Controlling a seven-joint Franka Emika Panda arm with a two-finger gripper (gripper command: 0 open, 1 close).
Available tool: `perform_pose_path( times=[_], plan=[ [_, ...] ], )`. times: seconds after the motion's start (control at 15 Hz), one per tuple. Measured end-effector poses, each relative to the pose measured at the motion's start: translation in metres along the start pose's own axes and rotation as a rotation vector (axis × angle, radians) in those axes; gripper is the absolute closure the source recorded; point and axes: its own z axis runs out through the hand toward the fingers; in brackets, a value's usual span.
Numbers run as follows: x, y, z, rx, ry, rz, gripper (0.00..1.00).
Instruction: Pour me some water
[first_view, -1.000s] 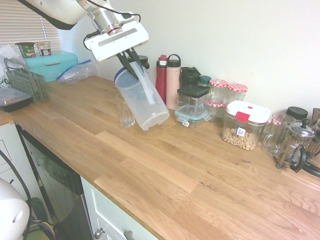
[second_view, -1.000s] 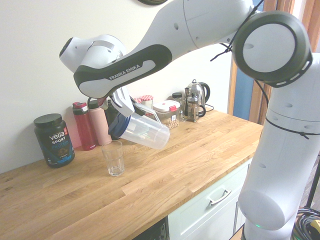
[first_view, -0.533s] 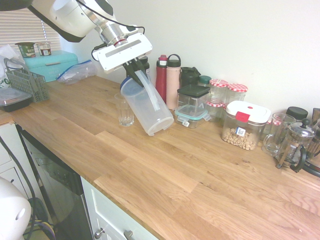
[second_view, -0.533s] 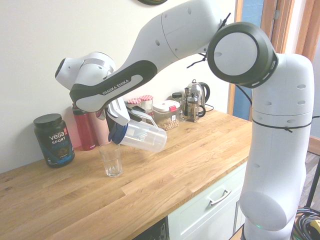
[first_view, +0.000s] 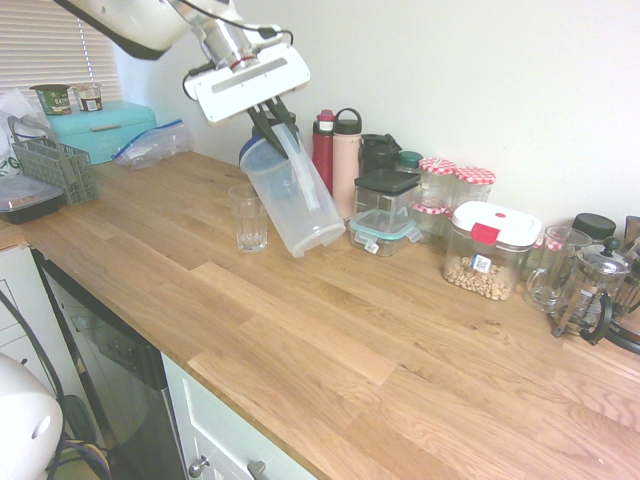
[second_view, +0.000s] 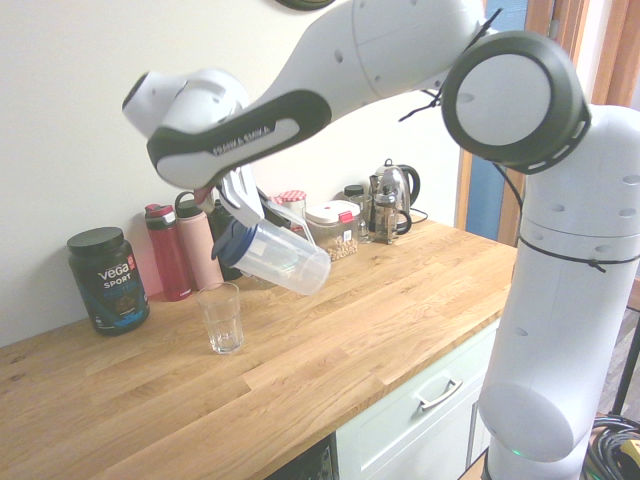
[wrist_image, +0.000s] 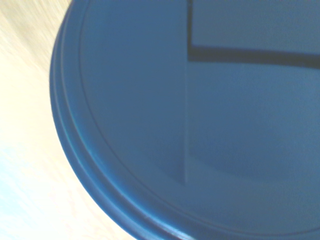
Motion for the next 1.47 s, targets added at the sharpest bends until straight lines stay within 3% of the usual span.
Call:
perform_pose_path(
  times=[0.4, 0.67, 0.93, 1.47],
  plan=[
    [-0.076, 0.127, -0.001, 0.340, -0.027, 0.277, 1.00],
    [-0.103, 0.178, 0.071, 0.494, -0.065, 0.495, 1.00],
    [-0.117, 0.187, 0.153, 0.568, -0.111, 0.722, 1.00],
    [-0.173, 0.186, 0.208, 0.580, -0.037, 1.164, 1.00]
  ],
)
